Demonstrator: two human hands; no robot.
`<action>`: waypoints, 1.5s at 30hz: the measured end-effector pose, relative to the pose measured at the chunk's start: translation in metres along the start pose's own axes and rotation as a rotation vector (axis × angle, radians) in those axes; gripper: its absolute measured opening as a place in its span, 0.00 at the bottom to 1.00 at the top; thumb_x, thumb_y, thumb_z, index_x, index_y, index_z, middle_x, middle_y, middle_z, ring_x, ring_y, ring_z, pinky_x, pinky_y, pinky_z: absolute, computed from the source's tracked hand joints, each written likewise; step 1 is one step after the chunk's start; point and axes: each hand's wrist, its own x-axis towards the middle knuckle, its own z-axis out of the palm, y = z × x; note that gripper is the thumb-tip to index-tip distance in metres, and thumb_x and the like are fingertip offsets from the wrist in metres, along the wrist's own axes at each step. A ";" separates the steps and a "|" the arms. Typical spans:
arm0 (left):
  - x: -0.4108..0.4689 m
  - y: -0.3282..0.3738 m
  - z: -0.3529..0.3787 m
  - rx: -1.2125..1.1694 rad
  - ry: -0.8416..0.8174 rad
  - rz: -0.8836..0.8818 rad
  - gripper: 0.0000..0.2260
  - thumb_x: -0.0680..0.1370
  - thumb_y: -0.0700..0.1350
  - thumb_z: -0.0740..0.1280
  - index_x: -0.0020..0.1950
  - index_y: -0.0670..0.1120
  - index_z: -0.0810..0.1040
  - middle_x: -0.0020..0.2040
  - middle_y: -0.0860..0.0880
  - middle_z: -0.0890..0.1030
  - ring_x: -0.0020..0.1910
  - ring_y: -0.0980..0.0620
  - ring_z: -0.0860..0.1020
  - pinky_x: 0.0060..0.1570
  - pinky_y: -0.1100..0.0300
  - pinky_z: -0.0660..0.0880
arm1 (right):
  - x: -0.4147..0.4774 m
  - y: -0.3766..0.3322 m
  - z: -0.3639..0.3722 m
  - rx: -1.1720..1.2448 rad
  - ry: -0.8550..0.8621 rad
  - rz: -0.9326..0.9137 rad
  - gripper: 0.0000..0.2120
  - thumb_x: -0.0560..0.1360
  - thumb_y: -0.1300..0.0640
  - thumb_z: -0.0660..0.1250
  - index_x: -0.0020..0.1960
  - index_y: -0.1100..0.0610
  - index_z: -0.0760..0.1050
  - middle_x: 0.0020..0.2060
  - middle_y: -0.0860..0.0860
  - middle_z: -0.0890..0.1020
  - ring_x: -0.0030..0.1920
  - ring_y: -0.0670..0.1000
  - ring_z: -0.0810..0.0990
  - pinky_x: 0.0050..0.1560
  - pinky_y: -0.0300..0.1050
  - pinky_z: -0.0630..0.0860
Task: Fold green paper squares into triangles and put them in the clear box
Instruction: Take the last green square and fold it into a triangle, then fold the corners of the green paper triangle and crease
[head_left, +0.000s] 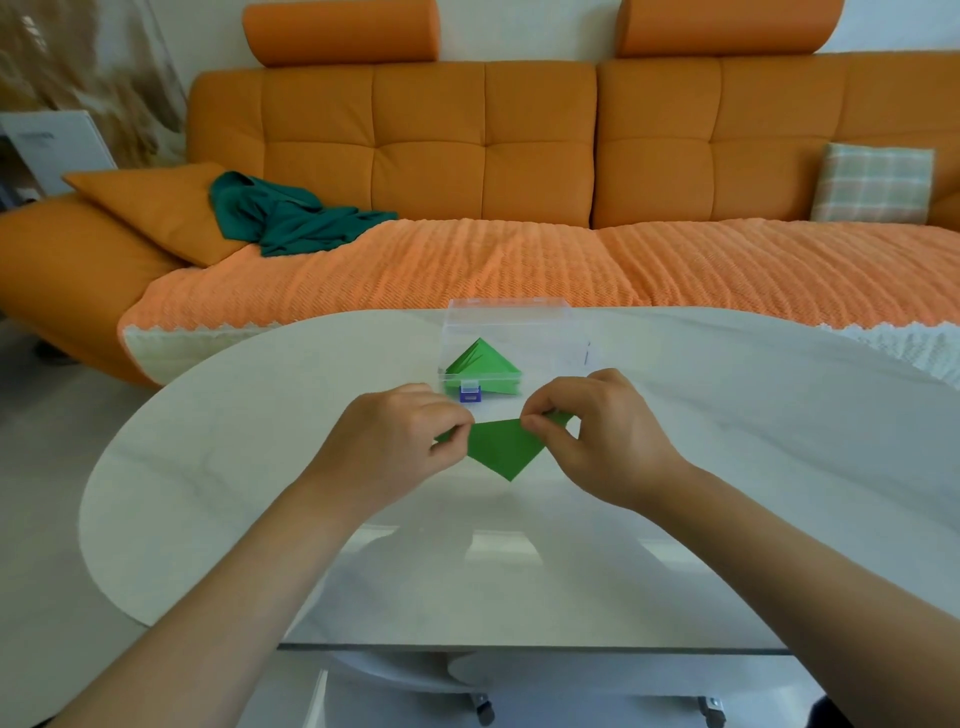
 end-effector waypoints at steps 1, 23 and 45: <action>-0.002 -0.004 -0.002 -0.005 -0.009 -0.020 0.08 0.74 0.42 0.64 0.39 0.48 0.81 0.31 0.53 0.78 0.32 0.51 0.75 0.25 0.54 0.72 | 0.000 0.001 0.000 0.004 -0.004 0.015 0.04 0.75 0.55 0.68 0.43 0.49 0.81 0.40 0.40 0.84 0.37 0.46 0.80 0.52 0.50 0.73; -0.003 0.021 0.000 -0.342 -0.184 -0.347 0.03 0.76 0.50 0.72 0.46 0.54 0.85 0.38 0.61 0.80 0.42 0.61 0.76 0.41 0.61 0.74 | 0.009 -0.007 -0.010 0.232 -0.281 0.261 0.03 0.71 0.50 0.76 0.41 0.48 0.84 0.36 0.42 0.84 0.39 0.43 0.80 0.43 0.39 0.76; 0.003 0.028 0.007 -1.155 -0.142 -1.132 0.07 0.82 0.42 0.63 0.53 0.42 0.80 0.42 0.43 0.85 0.39 0.48 0.83 0.35 0.60 0.78 | 0.000 -0.007 0.009 -0.049 -0.131 -0.177 0.11 0.72 0.44 0.71 0.53 0.45 0.79 0.62 0.48 0.75 0.58 0.51 0.76 0.56 0.54 0.72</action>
